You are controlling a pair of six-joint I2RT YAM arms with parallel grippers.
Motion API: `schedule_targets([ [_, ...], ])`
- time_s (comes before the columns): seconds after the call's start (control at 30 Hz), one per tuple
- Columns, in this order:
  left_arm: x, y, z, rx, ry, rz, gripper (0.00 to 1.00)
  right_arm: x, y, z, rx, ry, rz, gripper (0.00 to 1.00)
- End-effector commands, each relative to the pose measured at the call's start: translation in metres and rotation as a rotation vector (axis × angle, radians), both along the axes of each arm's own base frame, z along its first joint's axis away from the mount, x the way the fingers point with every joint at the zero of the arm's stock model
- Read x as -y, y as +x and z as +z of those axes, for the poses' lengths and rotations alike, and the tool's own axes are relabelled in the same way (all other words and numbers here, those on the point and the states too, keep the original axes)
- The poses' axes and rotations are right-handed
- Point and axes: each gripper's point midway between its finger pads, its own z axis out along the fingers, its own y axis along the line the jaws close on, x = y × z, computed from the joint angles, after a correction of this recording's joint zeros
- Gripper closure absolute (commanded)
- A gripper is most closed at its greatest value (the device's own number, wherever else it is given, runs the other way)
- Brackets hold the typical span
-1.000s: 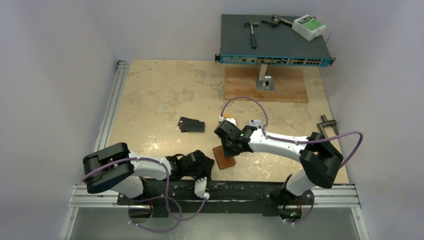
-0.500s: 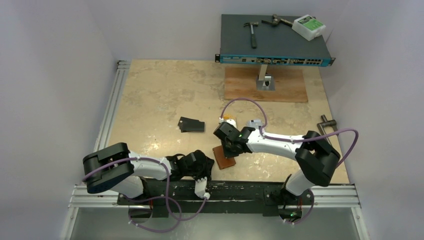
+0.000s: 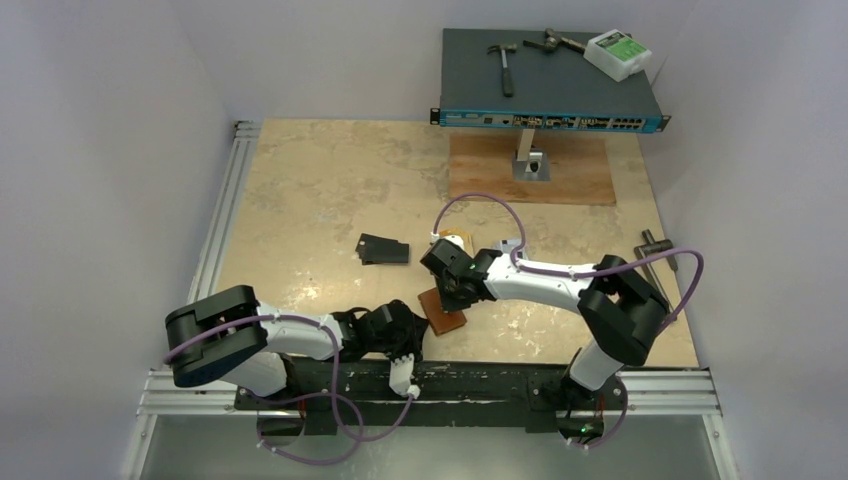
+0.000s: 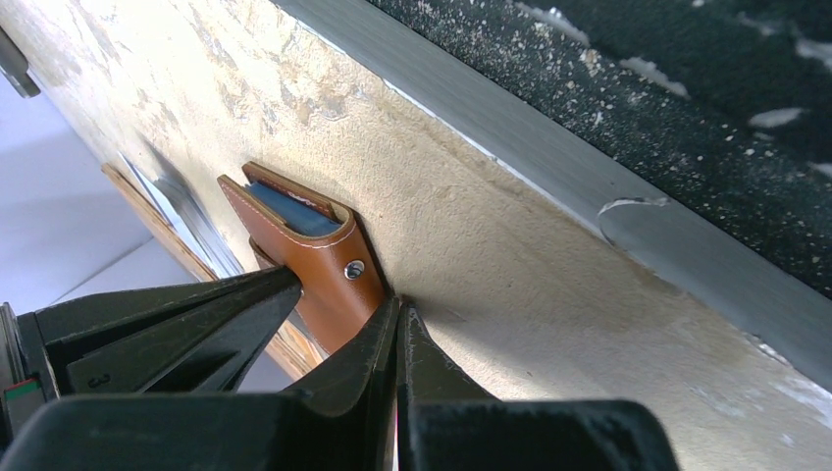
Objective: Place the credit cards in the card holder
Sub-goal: Close the card holder at the center of the board.
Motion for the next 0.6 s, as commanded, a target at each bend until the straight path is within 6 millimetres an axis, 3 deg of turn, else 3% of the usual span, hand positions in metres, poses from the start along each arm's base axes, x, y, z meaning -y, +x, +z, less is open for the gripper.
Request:
schedule_targets([
  [0.0, -0.007, -0.008, -0.009, -0.047, 0.047, -0.003, 1.0, 0.001, -0.004, -0.018, -0.042, -0.029, 0.024, 1.0],
  [0.2, -0.005, -0.005, -0.006, -0.044, 0.038, 0.011, 1.0, 0.012, -0.013, -0.038, -0.082, -0.082, 0.029, 1.0],
  [0.33, -0.005, 0.012, 0.014, -0.101, 0.067, 0.178, 0.99, 0.027, -0.022, -0.057, -0.1, -0.137, 0.01, 0.99],
  [0.43, -0.019, 0.023, 0.032, -0.182, 0.091, 0.326, 0.89, 0.031, -0.025, -0.063, -0.094, -0.159, 0.0, 0.96],
  [0.57, -0.058, 0.034, 0.056, -0.22, 0.132, 0.506, 0.77, 0.032, -0.025, -0.064, -0.087, -0.149, -0.012, 0.85],
])
